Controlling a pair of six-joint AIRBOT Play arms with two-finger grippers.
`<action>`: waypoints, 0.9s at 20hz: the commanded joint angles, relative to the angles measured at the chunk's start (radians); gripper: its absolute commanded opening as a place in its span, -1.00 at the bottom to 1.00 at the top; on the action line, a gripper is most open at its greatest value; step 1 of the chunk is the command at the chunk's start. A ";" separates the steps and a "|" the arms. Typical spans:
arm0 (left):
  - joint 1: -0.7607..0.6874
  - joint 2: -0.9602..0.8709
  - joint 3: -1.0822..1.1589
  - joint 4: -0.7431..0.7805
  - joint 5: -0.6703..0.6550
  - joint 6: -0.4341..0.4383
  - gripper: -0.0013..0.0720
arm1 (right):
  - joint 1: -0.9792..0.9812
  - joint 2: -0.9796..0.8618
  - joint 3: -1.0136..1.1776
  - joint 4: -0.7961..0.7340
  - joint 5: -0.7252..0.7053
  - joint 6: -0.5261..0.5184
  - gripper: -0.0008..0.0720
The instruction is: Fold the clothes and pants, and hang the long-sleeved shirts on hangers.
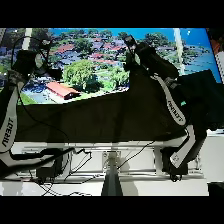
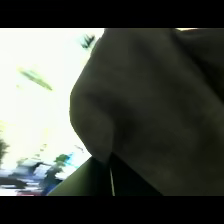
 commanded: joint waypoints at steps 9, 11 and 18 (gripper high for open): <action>-0.018 -0.009 0.000 -0.629 0.007 0.027 0.92 | 0.093 0.512 -0.056 -0.056 0.579 -0.008 -0.88; -0.063 -0.041 -0.001 -0.718 0.006 0.072 0.93 | 0.010 0.601 -0.146 -0.060 0.610 -0.007 -0.88; -0.315 -0.280 -0.001 -1.061 0.212 0.106 0.93 | -0.256 0.708 -0.385 0.015 0.595 0.021 -0.88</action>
